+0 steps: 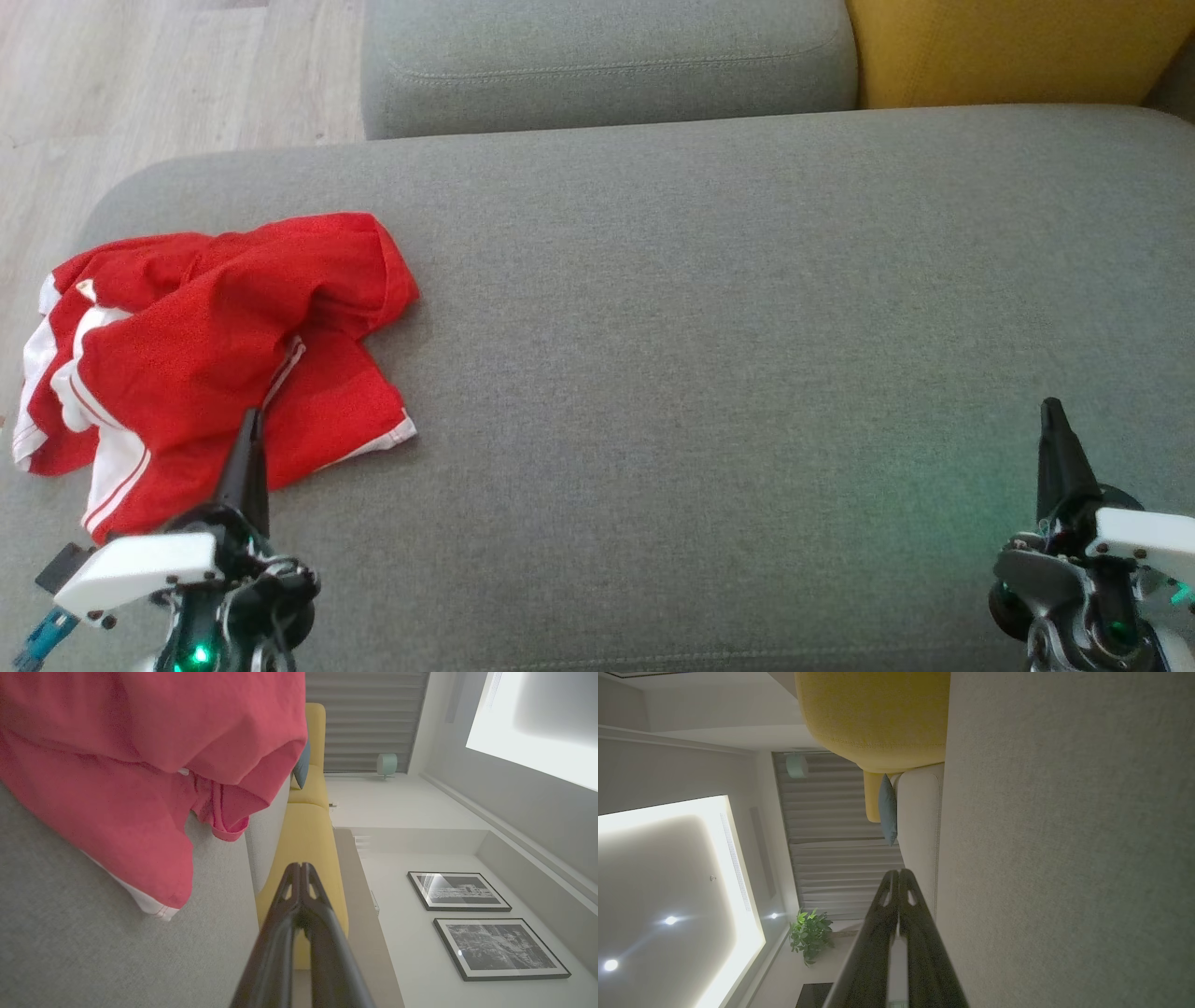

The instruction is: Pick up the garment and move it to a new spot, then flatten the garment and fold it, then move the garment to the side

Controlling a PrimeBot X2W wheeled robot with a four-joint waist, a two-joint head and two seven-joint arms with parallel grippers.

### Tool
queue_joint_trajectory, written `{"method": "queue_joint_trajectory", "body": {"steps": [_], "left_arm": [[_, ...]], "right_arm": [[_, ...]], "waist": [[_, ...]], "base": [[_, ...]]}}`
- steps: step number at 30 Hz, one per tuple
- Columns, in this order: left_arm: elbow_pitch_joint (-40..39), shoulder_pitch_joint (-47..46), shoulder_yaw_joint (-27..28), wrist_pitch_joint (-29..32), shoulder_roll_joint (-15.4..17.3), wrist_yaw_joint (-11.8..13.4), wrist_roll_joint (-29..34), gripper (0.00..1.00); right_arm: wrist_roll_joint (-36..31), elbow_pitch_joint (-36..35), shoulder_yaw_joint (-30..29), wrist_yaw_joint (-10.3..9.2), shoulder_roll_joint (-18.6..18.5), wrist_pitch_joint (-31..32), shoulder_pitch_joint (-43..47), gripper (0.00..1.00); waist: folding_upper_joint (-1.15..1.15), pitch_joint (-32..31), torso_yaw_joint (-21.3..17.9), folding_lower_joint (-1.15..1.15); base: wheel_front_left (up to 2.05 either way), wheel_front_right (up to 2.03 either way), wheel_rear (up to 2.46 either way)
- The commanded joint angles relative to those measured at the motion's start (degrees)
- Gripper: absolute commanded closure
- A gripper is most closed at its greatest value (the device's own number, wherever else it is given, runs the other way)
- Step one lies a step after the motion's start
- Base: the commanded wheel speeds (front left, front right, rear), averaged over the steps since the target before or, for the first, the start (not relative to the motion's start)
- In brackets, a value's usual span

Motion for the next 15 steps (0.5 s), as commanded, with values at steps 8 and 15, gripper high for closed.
{"method": "queue_joint_trajectory", "body": {"steps": [8,15], "left_arm": [[-1.76,-3.11,2.03,0.43,1.1,-0.42,-0.27,1.0],[-1.76,-3.11,2.03,0.43,1.1,-0.42,-0.27,1.0]], "right_arm": [[0.42,-2.19,1.2,0.21,-0.34,0.32,-3.18,1.0],[0.42,-2.19,1.2,0.21,-0.34,0.32,-3.18,1.0]], "waist": [[0.0,0.0,0.0,0.0],[0.0,0.0,0.0,0.0]], "base": [[0.0,0.0,0.0],[0.0,0.0,0.0]]}}
